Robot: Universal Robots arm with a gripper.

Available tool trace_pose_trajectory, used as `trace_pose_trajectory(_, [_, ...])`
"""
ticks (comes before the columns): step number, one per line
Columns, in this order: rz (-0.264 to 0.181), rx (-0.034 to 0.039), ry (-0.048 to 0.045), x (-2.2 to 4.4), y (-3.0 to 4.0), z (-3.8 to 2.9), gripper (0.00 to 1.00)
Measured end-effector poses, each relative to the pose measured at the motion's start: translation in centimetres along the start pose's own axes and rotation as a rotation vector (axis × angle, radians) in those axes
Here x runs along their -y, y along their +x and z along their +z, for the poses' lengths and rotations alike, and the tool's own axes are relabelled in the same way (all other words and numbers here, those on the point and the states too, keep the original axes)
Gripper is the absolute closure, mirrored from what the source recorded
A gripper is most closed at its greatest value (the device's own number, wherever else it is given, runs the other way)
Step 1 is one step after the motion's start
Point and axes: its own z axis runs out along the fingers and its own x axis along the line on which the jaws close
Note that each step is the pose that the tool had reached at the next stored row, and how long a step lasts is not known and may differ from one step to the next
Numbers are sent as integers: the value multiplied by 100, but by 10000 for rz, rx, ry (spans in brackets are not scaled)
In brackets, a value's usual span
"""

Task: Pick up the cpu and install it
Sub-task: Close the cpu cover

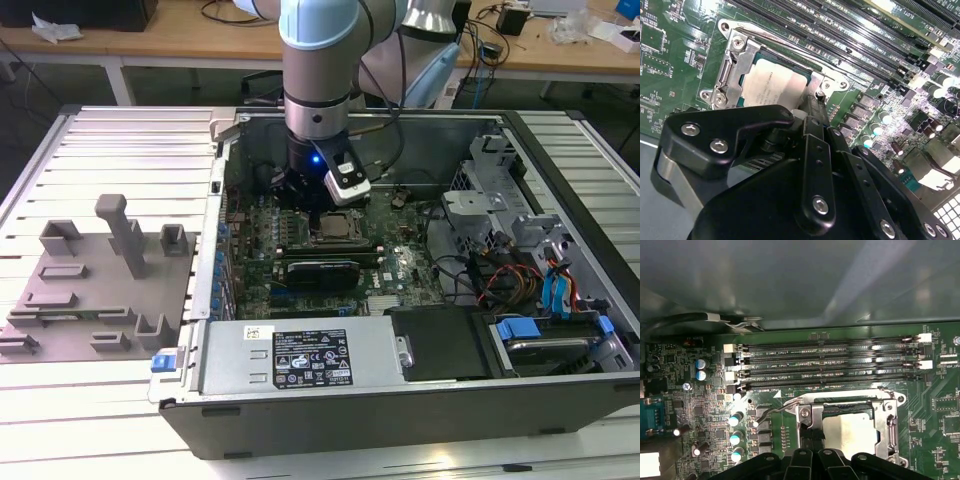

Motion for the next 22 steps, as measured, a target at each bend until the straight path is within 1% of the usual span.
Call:
trace_pose_trajectory(4, [0, -2, 2, 0, 0, -1, 89])
trace_pose_trajectory(8, [2, 12, -21, -3, -3, -30, 89])
trace_pose_trajectory(9, [1, 14, -27, -5, -4, -41, 89])
trace_pose_trajectory(10, [1, 4, -9, -2, -4, -60, 89])
trace_pose_trajectory(14, [1, 2, -4, 0, -4, -95, 89])
trace_pose_trajectory(16, [1, 2, -4, 0, -6, -151, 89])
trace_pose_trajectory(17, [0, 3, -4, 0, -8, -201, 89])
trace_pose_trajectory(18, [1, 2, -3, 1, -9, -228, 89])
trace_pose_trajectory(20, [-2, 2, -1, 1, -20, -230, 89])
trace_pose_trajectory(22, [3, 2, -1, -3, -74, -228, 89])
